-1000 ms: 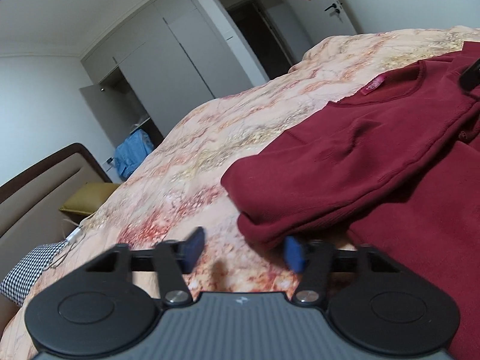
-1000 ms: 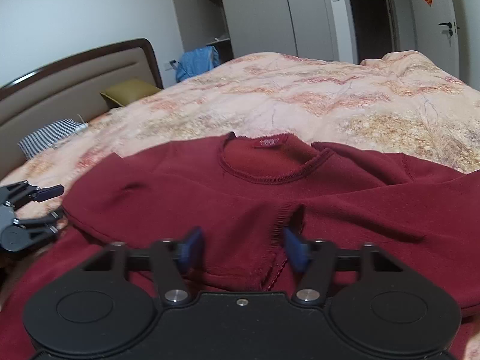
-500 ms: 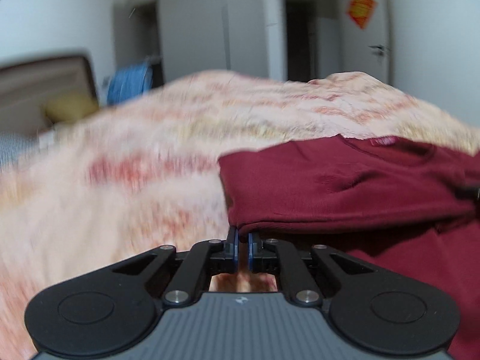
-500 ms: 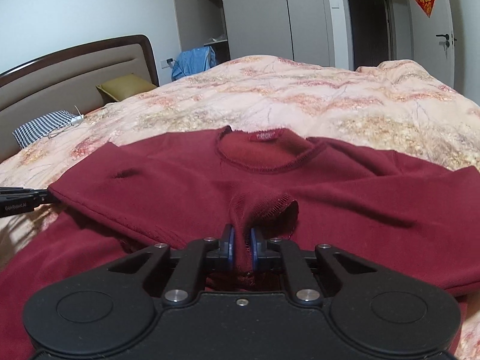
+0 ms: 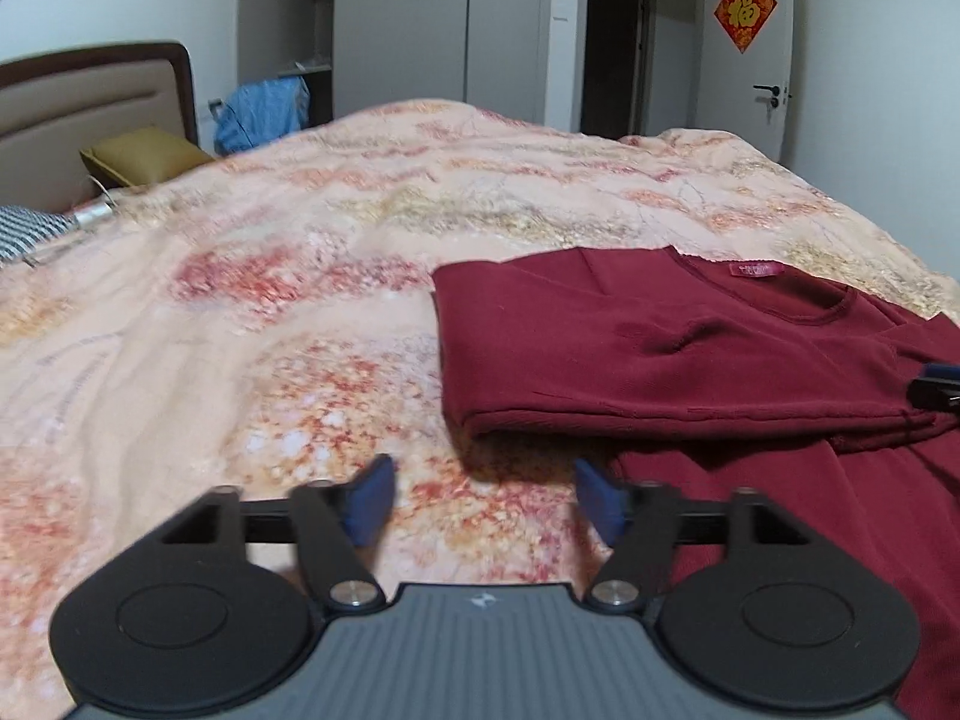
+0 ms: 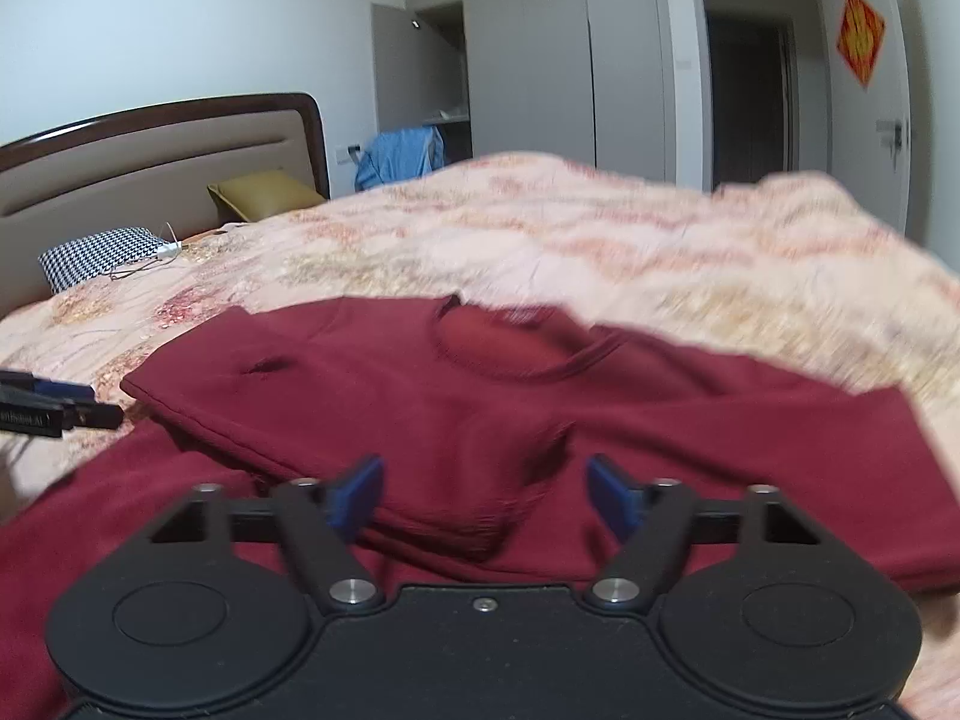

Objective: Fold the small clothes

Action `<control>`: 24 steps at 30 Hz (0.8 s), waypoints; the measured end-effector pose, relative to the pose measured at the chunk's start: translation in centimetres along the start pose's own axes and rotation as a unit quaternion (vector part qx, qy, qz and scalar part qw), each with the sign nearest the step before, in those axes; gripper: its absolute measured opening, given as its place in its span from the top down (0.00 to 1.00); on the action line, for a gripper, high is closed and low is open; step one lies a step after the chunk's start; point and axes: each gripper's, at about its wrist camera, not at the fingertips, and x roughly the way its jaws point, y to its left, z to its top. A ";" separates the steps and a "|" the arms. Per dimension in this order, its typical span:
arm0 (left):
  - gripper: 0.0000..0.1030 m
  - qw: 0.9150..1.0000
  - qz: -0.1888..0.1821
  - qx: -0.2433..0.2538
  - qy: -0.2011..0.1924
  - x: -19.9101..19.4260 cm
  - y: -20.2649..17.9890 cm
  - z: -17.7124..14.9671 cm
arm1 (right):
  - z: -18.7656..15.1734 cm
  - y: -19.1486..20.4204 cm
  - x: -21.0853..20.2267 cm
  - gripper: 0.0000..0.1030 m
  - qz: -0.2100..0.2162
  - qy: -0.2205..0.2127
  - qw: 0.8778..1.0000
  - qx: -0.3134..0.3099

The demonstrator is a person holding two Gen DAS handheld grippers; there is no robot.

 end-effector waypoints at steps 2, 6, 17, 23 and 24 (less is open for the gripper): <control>0.24 1.000 0.005 -0.001 -0.012 -0.5 -0.3 0.1 | 0.3 -1.9 -0.6 0.12 -0.017 -0.010 1.000 -0.002; 0.15 0.998 0.018 -0.032 -0.052 -0.1 -0.2 1.7 | 1.0 -7.7 0.4 0.12 -0.034 -0.003 0.998 0.056; 0.12 0.993 0.056 -0.101 -0.008 6.3 1.1 2.2 | -1.5 -15.2 2.2 0.16 -0.088 0.012 0.980 0.180; 0.04 0.992 0.027 -0.119 -0.013 4.0 1.8 2.0 | -1.4 -11.1 -3.1 0.01 -0.049 0.001 0.991 0.129; 0.00 0.993 0.013 -0.120 -0.014 3.0 1.8 1.7 | -1.8 -10.2 -4.4 0.01 -0.038 0.003 0.992 0.119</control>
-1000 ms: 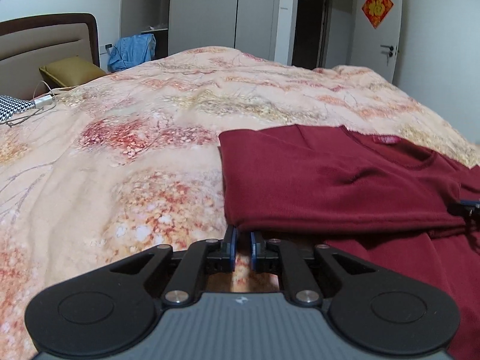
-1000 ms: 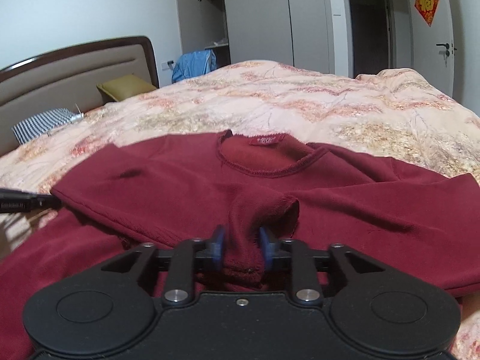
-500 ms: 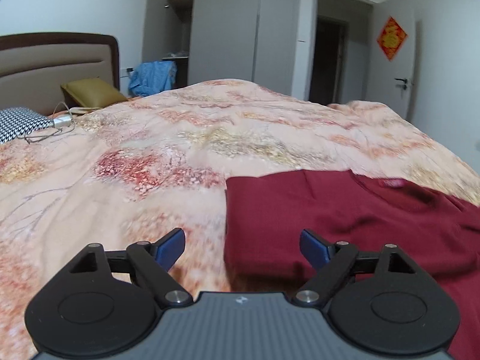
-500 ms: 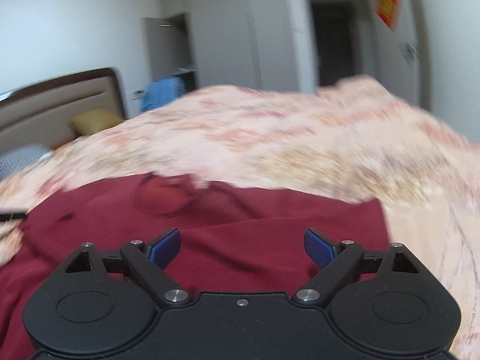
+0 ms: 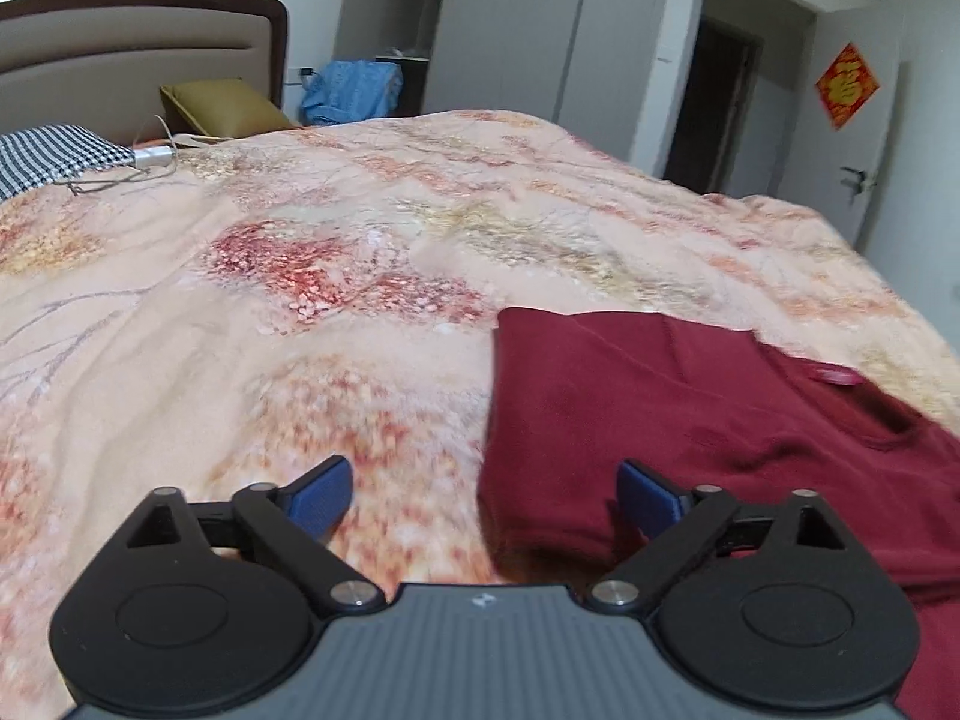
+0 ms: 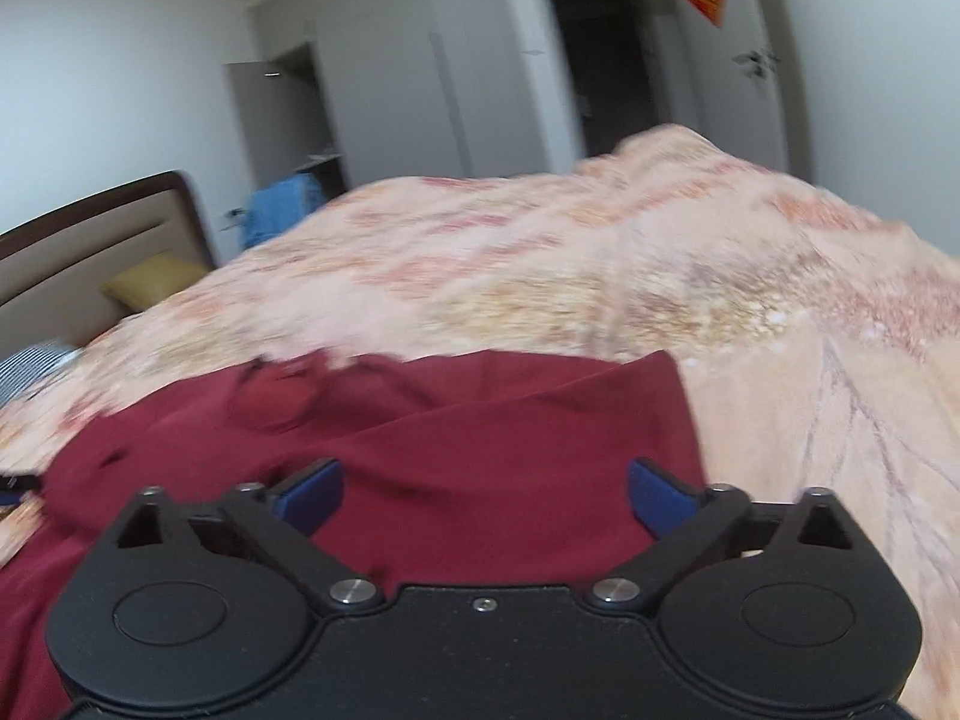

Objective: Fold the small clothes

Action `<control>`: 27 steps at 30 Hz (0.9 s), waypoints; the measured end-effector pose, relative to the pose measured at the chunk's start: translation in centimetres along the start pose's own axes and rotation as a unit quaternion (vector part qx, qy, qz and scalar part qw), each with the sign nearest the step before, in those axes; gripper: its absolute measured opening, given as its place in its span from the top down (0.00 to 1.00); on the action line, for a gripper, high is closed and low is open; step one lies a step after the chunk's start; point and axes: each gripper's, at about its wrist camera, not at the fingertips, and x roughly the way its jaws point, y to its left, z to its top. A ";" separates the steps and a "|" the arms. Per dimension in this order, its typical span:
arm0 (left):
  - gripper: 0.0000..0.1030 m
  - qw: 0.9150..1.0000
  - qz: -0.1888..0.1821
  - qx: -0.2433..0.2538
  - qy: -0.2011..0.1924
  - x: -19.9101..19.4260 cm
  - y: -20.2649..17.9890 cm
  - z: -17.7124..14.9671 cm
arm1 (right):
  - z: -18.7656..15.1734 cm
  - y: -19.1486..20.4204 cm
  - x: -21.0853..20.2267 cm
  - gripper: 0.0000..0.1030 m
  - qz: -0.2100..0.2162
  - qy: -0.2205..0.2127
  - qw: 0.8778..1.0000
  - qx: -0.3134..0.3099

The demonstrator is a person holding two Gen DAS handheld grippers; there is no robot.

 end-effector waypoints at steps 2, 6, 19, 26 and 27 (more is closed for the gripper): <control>0.00 0.999 -0.033 -0.004 0.004 -2.2 0.3 -0.9 | -1.5 1.2 -2.8 0.01 0.017 0.008 1.000 -0.020; 0.00 0.997 -0.073 0.000 0.021 -7.3 1.2 -4.1 | -5.3 2.9 -8.3 0.01 0.033 0.025 0.999 -0.027; 0.00 0.991 -0.112 0.016 0.072 -19.6 1.2 -14.1 | -16.6 8.5 -20.8 0.11 0.007 0.042 0.999 0.025; 0.21 0.988 -0.101 -0.052 0.104 -20.8 1.2 -15.7 | -18.2 10.5 -22.8 0.60 -0.018 0.030 0.999 0.041; 0.26 0.988 -0.097 -0.061 0.108 -20.8 1.2 -15.7 | -18.3 10.5 -22.7 0.68 -0.011 0.038 0.998 0.046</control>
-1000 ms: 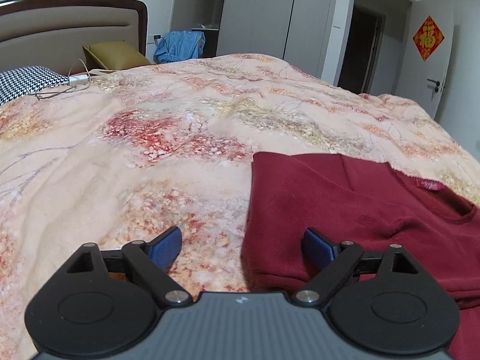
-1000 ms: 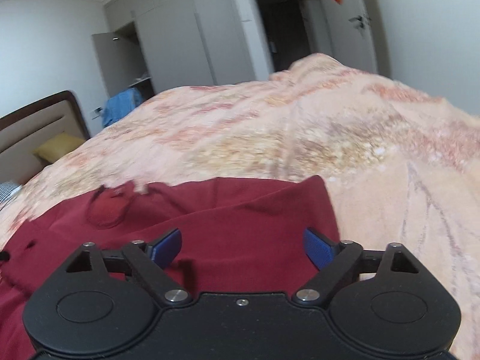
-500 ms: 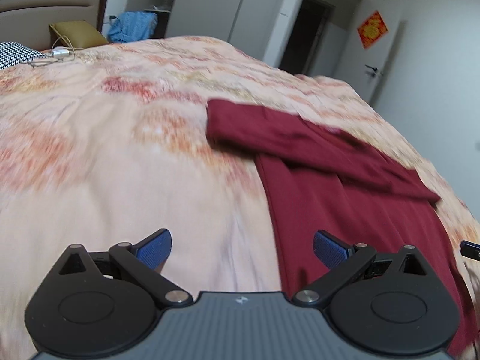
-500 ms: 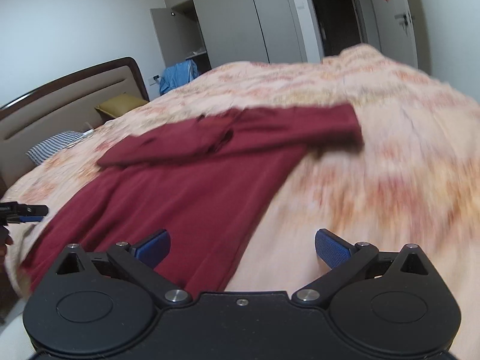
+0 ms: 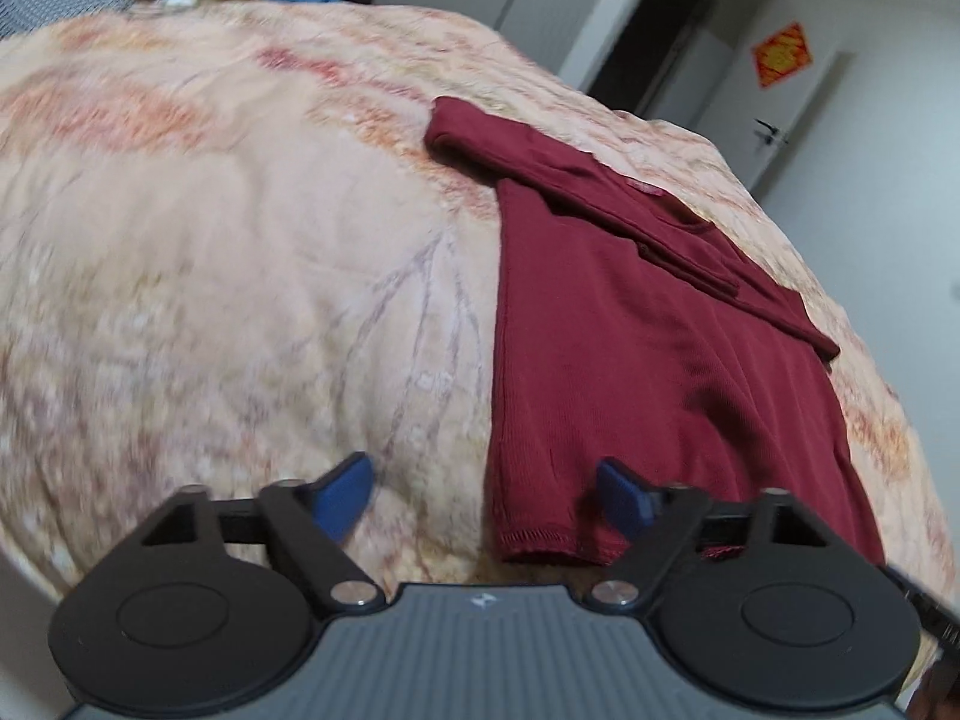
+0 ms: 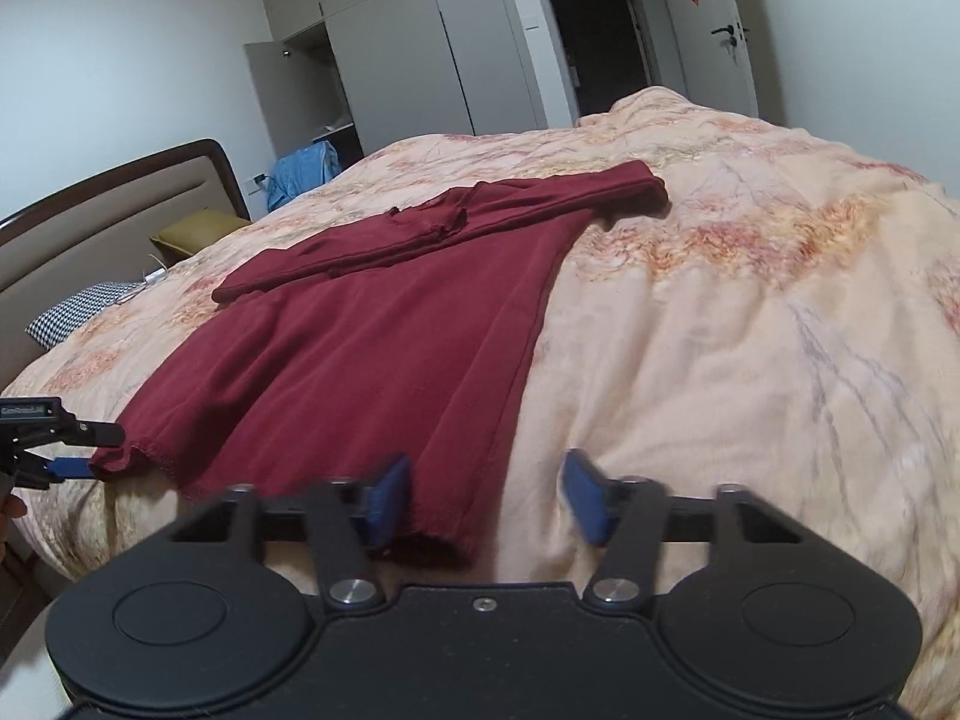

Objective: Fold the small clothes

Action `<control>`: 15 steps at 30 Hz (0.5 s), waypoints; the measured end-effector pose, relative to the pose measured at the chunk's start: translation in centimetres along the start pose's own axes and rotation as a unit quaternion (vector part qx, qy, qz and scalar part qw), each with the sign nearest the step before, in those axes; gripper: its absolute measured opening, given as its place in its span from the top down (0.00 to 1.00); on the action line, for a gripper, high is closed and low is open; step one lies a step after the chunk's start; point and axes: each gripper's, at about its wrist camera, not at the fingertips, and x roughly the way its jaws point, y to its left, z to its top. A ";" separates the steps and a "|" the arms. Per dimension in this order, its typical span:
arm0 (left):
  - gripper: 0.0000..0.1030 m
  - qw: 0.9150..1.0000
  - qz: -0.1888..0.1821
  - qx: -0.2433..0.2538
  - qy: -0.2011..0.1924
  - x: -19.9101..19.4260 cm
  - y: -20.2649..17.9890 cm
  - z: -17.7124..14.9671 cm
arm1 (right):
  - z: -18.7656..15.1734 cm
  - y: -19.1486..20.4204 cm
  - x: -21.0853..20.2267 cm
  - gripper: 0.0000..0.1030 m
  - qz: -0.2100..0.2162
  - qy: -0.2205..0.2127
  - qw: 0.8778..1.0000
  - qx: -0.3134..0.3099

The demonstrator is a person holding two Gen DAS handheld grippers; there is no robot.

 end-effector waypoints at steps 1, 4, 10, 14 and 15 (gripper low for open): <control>0.29 1.000 0.002 -0.007 0.003 0.0 -0.1 -0.1 | 0.0 0.1 0.1 0.71 0.002 0.007 1.000 -0.001; 0.60 1.000 -0.013 -0.023 0.011 -0.1 -0.3 -0.1 | 0.5 -0.3 -0.4 0.92 0.024 0.009 1.000 0.011; 0.95 0.999 -0.003 -0.033 -0.015 -2.1 -1.3 -0.2 | 3.0 -2.0 -4.2 0.94 0.017 -0.044 0.999 -0.005; 0.96 0.998 0.011 -0.003 -0.057 -5.5 -3.0 -0.5 | 4.7 -3.5 -7.6 0.95 0.012 -0.073 0.997 -0.015; 0.96 0.998 0.004 0.000 -0.065 -6.5 -3.3 -0.8 | 4.9 -3.6 -8.3 0.95 0.009 -0.077 0.997 -0.023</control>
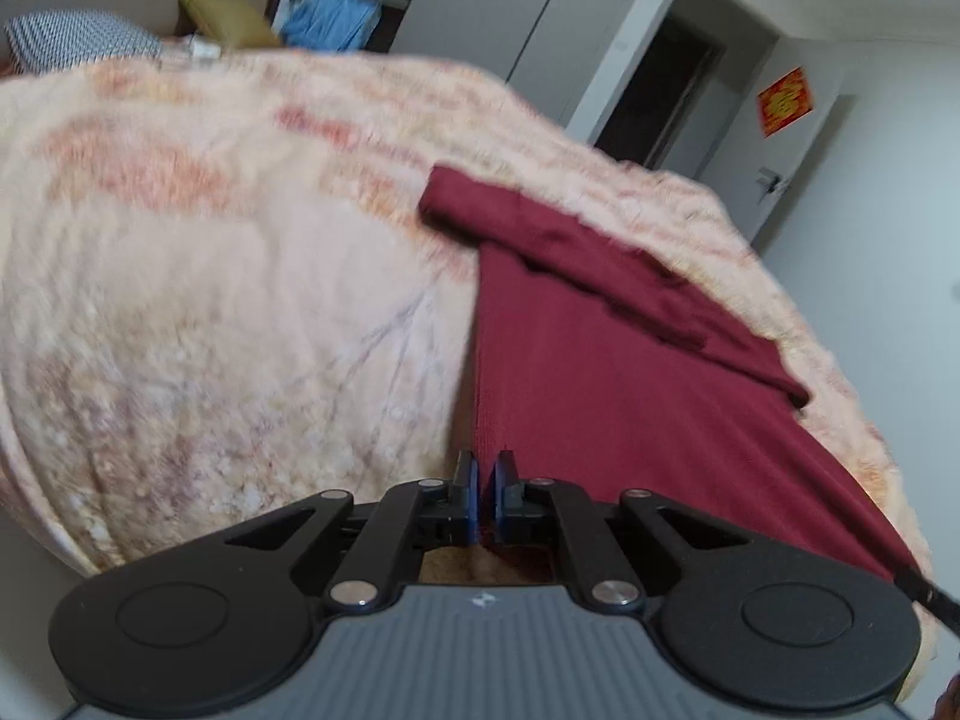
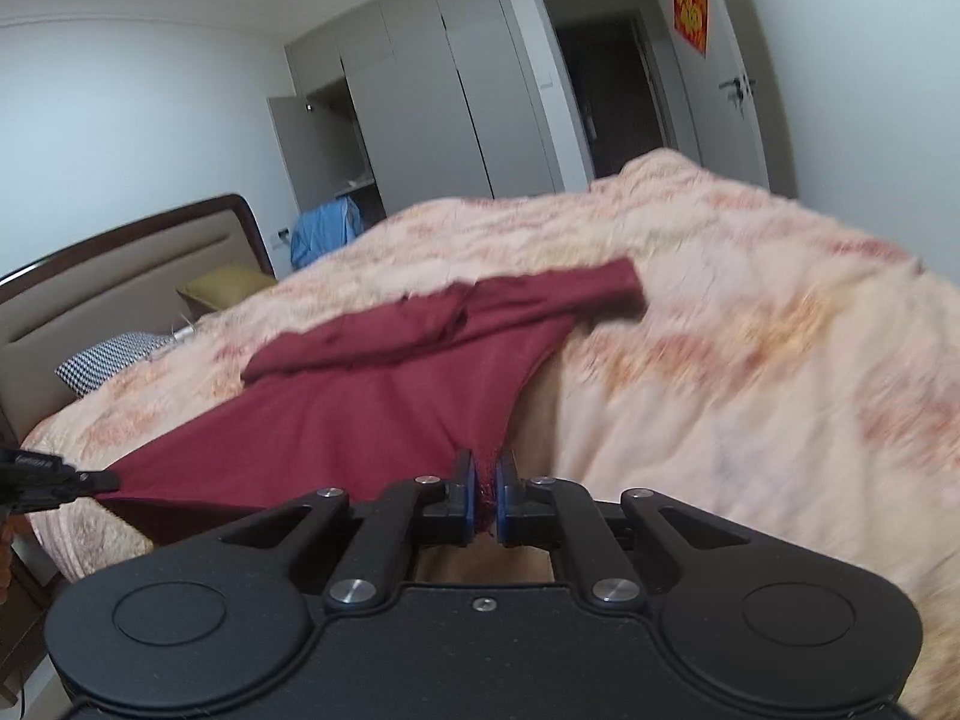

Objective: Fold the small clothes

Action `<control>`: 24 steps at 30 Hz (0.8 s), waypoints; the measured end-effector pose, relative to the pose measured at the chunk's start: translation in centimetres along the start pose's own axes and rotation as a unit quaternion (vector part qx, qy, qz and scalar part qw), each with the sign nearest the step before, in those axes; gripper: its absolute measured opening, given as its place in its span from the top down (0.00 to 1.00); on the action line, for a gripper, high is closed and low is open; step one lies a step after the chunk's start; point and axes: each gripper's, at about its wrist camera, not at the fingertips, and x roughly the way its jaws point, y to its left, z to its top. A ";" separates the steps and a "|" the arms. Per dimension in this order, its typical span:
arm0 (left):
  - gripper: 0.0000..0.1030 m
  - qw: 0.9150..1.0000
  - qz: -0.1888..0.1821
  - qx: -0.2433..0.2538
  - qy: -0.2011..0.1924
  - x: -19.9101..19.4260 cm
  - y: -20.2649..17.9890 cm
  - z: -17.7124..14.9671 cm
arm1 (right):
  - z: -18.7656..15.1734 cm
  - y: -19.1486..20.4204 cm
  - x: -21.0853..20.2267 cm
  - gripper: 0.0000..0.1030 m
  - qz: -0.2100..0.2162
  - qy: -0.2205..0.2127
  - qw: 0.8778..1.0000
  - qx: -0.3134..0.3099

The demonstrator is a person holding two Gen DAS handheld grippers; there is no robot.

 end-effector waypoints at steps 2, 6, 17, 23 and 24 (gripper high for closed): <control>0.96 1.000 -0.012 -0.001 -0.009 -1.9 -0.3 -0.6 | 0.1 -0.1 -1.1 0.95 -0.006 -0.002 1.000 -0.022; 0.96 1.000 -0.025 0.006 -0.011 -4.5 -0.6 -2.8 | -1.6 -0.9 -1.9 0.95 -0.020 0.015 0.999 -0.034; 0.96 1.000 -0.001 0.007 -0.003 -3.4 0.3 -7.5 | -6.3 -0.7 0.2 0.93 -0.039 0.053 0.996 -0.067; 0.86 1.000 -0.010 0.013 0.011 -2.9 0.1 -7.5 | -6.7 -1.1 0.6 0.74 -0.043 0.057 0.994 -0.082; 0.86 1.000 -0.008 0.014 0.011 -2.9 0.1 -7.5 | -6.8 -0.9 0.5 0.67 -0.042 0.054 0.993 -0.092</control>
